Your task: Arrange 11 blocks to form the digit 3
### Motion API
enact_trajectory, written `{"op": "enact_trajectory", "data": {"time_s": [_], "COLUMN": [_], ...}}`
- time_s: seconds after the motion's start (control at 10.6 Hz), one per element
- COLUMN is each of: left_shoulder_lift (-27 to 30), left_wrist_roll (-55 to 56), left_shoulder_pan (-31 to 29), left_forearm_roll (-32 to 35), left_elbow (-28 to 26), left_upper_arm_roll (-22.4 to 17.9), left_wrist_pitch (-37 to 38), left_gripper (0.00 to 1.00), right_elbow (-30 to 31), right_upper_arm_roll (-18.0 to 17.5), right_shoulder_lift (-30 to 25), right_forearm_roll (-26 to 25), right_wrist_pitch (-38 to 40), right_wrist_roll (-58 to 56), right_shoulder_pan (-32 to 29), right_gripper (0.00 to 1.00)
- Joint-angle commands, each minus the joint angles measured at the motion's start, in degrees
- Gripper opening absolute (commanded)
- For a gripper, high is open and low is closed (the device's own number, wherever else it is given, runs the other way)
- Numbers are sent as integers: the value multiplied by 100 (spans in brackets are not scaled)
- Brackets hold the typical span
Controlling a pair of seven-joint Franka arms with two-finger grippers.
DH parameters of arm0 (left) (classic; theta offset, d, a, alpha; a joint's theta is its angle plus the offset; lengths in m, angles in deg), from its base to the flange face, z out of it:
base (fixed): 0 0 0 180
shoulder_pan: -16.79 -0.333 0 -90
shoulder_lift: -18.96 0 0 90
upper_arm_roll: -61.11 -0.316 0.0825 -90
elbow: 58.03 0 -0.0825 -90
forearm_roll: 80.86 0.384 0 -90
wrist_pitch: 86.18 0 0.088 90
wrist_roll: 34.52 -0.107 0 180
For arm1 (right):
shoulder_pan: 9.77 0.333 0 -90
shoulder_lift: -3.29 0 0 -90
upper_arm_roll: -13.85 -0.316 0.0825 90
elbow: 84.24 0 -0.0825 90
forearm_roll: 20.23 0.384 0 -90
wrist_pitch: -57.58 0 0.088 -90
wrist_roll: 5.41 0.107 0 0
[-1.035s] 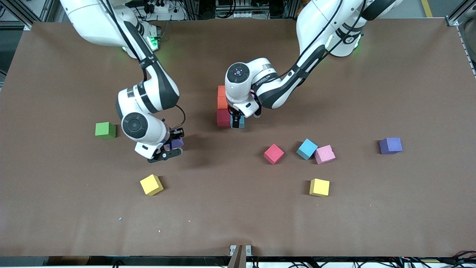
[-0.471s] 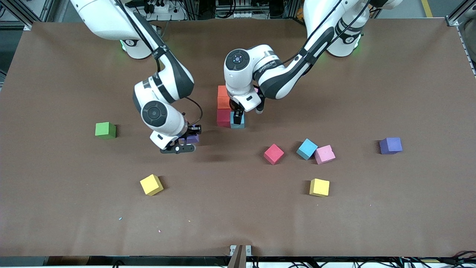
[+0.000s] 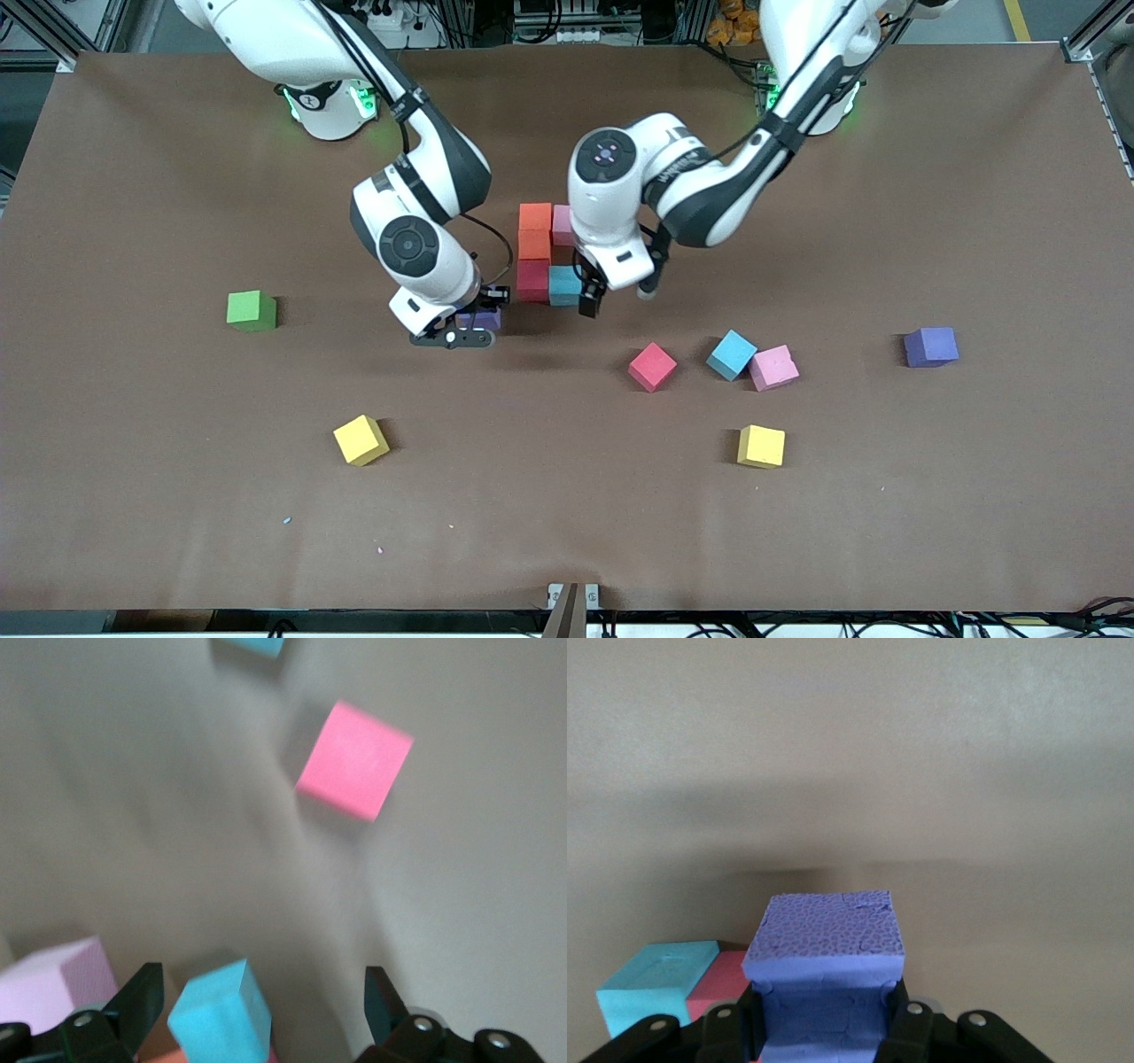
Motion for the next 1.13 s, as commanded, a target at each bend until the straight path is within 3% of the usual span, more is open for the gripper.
{"op": "enact_trajectory", "data": {"time_s": [0.0,0.38,0.75,1.04], "left_shoulder_lift": [171,-108,-802,-1120], "left_wrist_roll": [-989,-2134,-2602,-2997], "left_shoulder_pan": [-256,-792,-793,-714], "left_forearm_roll": [-68,-77,-86,-86], "left_elbow": [35,623,1325,1415], "left_upper_arm_roll": [17,-2,-186,-186], "left_wrist_pitch": [282,442,442,442], "left_gripper": [100,100,100,100], "right_elbow": [-217,-630,-727,-727], "right_upper_arm_roll": [-37,-63,-248,-248], "right_shoulder_lift": [154,663,734,840], "right_forearm_roll": [-196,-109,-117,-170], "right_wrist_pitch": [-11,-150,-213,-222], "right_wrist_roll": [497,1191,1315,1315], "right_shoulder_pan": [178,399,373,373], "right_gripper": [0,0,0,0]}}
